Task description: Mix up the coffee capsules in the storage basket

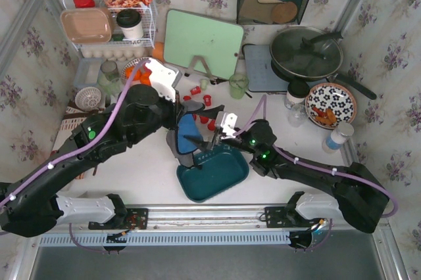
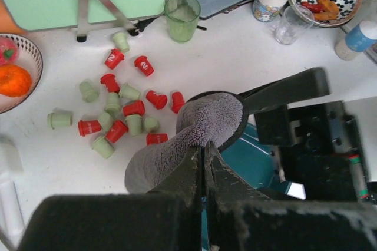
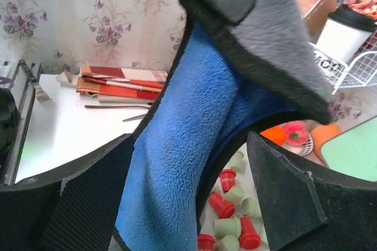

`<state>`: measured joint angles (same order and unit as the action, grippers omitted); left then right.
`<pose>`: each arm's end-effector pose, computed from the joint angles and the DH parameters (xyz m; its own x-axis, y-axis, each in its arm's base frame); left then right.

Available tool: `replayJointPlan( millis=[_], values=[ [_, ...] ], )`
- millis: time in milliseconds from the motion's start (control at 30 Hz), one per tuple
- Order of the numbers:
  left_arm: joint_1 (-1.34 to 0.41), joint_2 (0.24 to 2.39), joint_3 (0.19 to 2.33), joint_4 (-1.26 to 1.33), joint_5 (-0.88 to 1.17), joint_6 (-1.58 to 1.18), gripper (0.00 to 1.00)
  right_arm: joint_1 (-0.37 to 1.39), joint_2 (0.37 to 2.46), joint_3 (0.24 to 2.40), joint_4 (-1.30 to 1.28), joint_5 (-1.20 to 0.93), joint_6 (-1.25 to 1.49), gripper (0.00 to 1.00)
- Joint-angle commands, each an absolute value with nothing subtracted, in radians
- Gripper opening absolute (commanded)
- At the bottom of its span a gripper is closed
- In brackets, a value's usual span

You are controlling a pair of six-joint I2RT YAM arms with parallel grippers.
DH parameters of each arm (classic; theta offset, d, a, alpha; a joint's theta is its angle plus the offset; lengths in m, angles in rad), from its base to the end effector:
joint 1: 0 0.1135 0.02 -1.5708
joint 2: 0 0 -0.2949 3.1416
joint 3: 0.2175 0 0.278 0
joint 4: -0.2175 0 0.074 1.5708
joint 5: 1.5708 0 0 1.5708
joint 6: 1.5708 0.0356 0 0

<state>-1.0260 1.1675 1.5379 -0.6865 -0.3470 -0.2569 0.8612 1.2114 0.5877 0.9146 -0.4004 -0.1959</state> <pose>0.1336 -0.1971 0.5055 -0.3176 0.0631 -0.9461 0.5749 0.8063 -0.1392 0.1680 0.2169 0.3103 0.3666 0.1518 -0.9179 -0.8875 0.3530 -0.2961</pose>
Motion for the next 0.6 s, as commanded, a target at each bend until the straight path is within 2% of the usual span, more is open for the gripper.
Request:
replayJointPlan(
  millis=[0, 133, 200, 300, 500, 567],
  values=[
    [-1.026, 1.165, 1.549, -0.625, -0.291, -0.250, 0.00, 0.883, 1.247, 0.598, 0.934, -0.338, -0.233, 0.84],
    [-1.025, 1.149, 1.545, -0.623, -0.269, -0.250, 0.00, 0.884, 1.255, 0.592, 0.896, -0.247, -0.236, 0.81],
    [-1.026, 1.140, 1.540, -0.623, -0.264, -0.250, 0.00, 0.884, 1.255, 0.596, 0.878, -0.246, -0.234, 0.74],
    [-1.026, 1.129, 1.528, -0.619, -0.258, -0.250, 0.00, 0.883, 1.256, 0.609, 0.854, -0.287, -0.216, 0.54],
    [-1.025, 1.103, 1.489, -0.590, -0.247, -0.244, 0.00, 0.888, 1.247, 0.638, 0.793, -0.324, -0.187, 0.01],
    [-1.026, 1.093, 1.485, -0.596, -0.257, -0.238, 0.00, 0.890, 1.227, 0.635, 0.776, -0.292, -0.173, 0.00]
  ],
)
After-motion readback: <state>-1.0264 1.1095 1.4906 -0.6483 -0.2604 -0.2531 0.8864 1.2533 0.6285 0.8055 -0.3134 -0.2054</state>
